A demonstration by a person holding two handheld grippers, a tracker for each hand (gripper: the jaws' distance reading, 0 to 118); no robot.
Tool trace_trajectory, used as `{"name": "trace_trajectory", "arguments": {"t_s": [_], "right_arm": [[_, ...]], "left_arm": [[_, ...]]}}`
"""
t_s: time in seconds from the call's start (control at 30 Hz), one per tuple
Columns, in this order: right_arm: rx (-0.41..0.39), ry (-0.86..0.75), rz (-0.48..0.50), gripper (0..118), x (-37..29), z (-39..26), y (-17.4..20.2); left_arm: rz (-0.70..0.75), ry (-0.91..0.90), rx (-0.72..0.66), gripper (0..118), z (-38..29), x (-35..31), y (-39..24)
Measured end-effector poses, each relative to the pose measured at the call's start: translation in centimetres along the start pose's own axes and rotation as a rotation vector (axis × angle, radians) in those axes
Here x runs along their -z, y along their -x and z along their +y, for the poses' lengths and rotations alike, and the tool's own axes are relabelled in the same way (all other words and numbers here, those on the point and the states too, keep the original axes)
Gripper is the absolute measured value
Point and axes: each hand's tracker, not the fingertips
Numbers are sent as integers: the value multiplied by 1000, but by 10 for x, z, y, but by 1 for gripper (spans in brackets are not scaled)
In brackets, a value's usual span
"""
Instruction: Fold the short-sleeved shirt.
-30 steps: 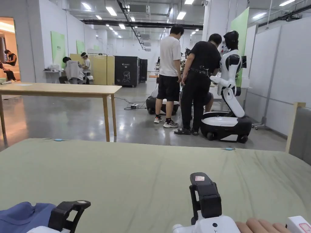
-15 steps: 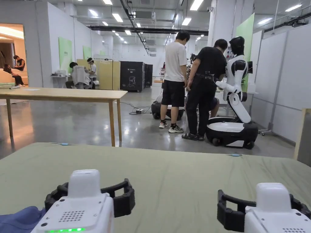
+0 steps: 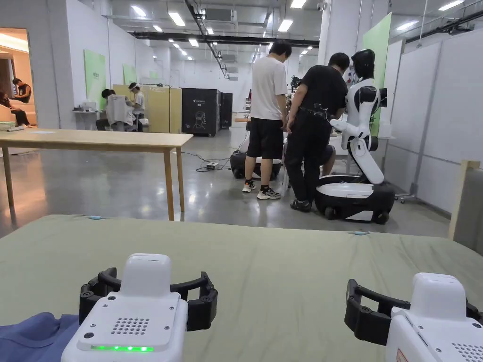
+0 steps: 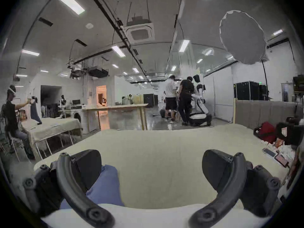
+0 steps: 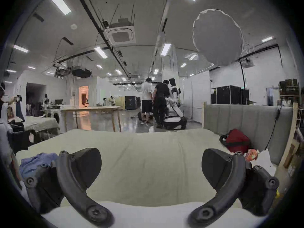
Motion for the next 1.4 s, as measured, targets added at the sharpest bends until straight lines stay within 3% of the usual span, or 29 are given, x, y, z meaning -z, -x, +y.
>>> {"name": "trace_trajectory", "arguments": {"t_s": [0.2,0.23,0.27,0.3,0.33,0.37,0.4,0.47,0.83,0.93,1.07,1.4], "right_arm": [[-29,23,-1,118,0,-3,8],[-30,16,-6,109,-1,-3,9],[-24,8,-12,86,-2,-1,9],[-15,3,-27,50,-2,-1,9],[-14,2,-43,14,-1,0,8],[-13,-1,-38,11,-2,1,8],[-17,5,-35,11,-1,3,6],[-28,17,-31,1,-2,4,6],[-74,45,-50,1,1,2,10],[-85,69,-12,1,7,-2,21],[-95,74,122,0,18,-4,66],[-82,73,550,1,21,-9,231]], "left_arm": [[-13,18,-8,118,0,2,2],[-20,25,-10,116,1,2,3],[-24,25,-12,111,1,2,4],[-34,29,-15,98,1,2,4],[-74,46,-13,55,2,2,6],[-104,69,-21,11,2,5,6],[-93,49,-32,2,0,6,7],[-92,62,-16,2,0,6,4],[-97,76,-17,1,-1,8,4],[-47,81,-24,1,-3,3,23],[78,99,-46,1,-6,-9,68],[461,123,-38,1,-7,-90,202]]}}
